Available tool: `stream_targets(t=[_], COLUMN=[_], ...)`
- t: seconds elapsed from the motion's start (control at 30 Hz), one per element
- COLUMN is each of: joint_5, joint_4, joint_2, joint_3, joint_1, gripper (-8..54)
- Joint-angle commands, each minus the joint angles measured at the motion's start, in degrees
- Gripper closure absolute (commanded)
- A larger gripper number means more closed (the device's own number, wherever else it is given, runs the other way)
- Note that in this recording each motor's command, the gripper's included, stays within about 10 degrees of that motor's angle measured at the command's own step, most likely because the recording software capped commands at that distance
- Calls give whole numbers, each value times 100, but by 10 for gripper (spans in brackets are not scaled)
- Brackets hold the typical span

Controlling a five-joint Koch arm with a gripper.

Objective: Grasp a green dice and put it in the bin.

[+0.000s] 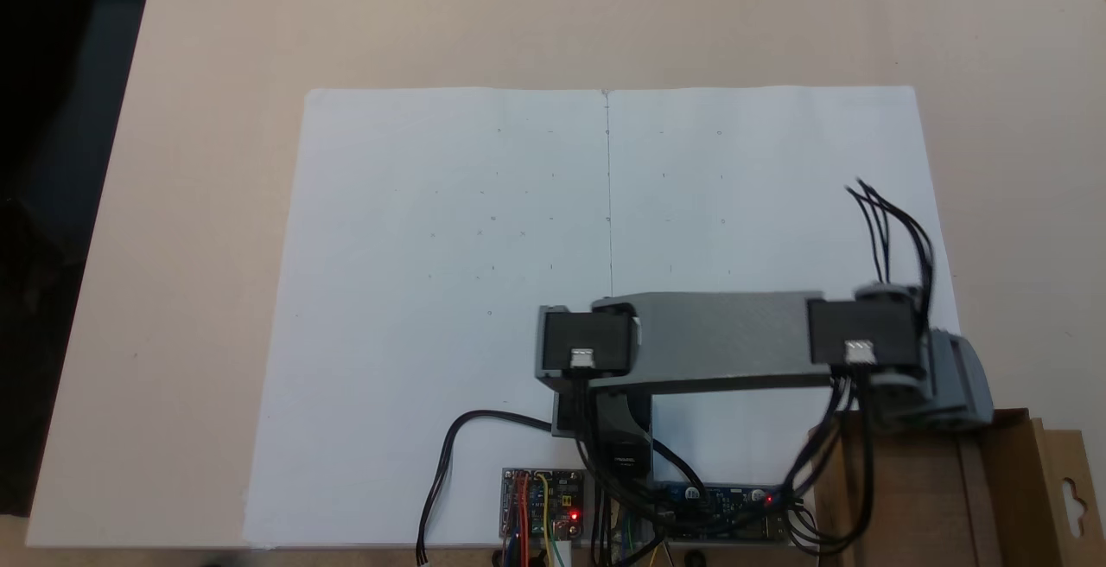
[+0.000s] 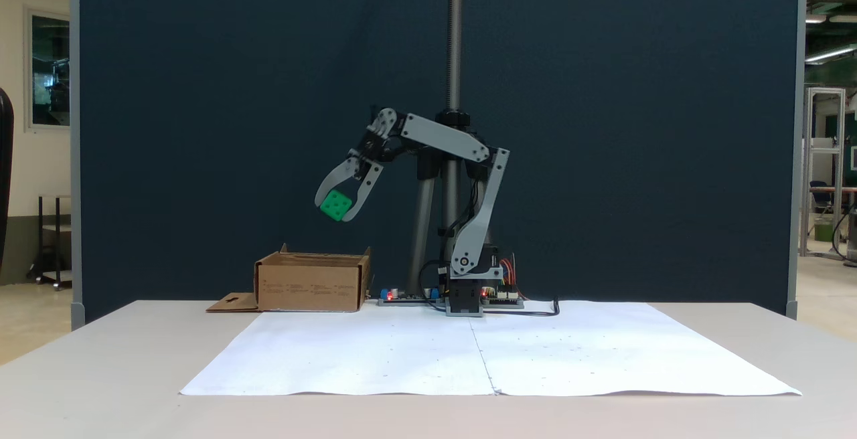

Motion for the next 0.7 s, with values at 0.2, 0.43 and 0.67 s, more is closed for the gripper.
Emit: stream_targets(t=[0.2,0.43,0.67], joint_5=[-1248,-1512,-1600], joint_4=[-360,-826,-1213], joint_2=[-984,-1793,-2408], joint_3=[-413,-413,-413], joint_1=[888,1116,1204], gripper=[336,336,196])
